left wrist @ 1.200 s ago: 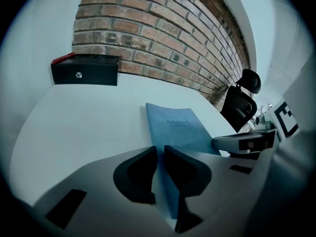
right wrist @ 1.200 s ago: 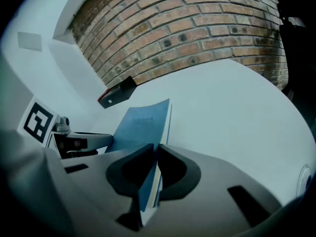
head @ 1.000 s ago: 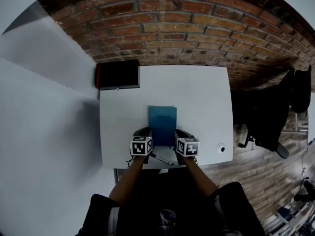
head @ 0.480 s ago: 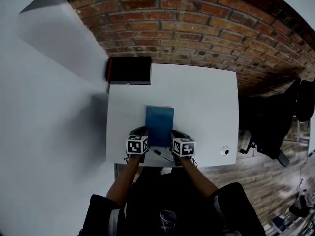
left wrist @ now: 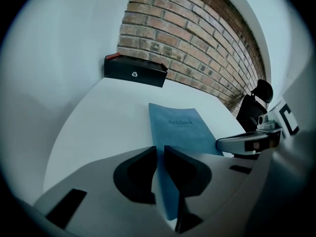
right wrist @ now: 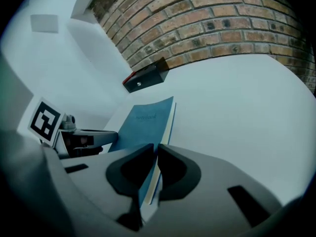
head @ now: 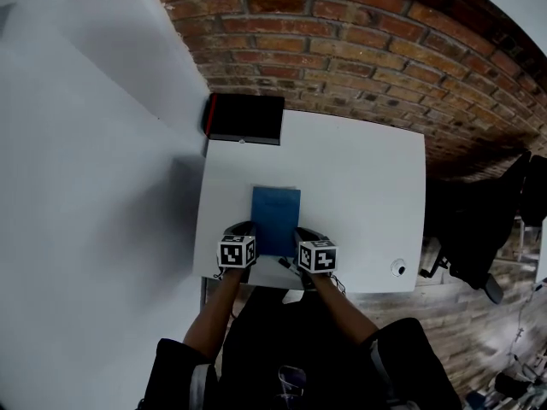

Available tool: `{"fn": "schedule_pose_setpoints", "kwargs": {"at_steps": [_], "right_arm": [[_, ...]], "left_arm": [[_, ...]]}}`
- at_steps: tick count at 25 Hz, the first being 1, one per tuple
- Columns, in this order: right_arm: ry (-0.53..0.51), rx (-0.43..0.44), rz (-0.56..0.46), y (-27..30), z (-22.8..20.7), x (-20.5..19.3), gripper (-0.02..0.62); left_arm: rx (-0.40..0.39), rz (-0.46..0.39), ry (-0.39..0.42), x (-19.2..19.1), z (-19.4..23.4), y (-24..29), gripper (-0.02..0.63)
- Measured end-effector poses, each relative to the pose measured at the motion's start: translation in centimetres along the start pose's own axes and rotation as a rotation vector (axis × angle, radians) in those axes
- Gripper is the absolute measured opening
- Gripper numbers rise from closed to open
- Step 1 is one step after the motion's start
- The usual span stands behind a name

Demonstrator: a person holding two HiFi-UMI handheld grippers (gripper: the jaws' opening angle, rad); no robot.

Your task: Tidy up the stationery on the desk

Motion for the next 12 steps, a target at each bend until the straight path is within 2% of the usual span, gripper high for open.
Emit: {"fn": "schedule_pose_setpoints", "kwargs": {"at_steps": [12], "right_arm": [[-0.013,0.009,0.034,0.8,1.0,-0.5,0.044]], "left_arm": [[0.008,-0.005,-0.028,-0.9,1.3,-0.5,0.061]]}}
Point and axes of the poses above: the fingertips, and each gripper's own axes: y forward along the fingers, z to its left, x out of its top, the point moved 5 cm from there along -y, backward along the fingers, and after that the axes turned 10 degrees about z, right-handed, at the moved point
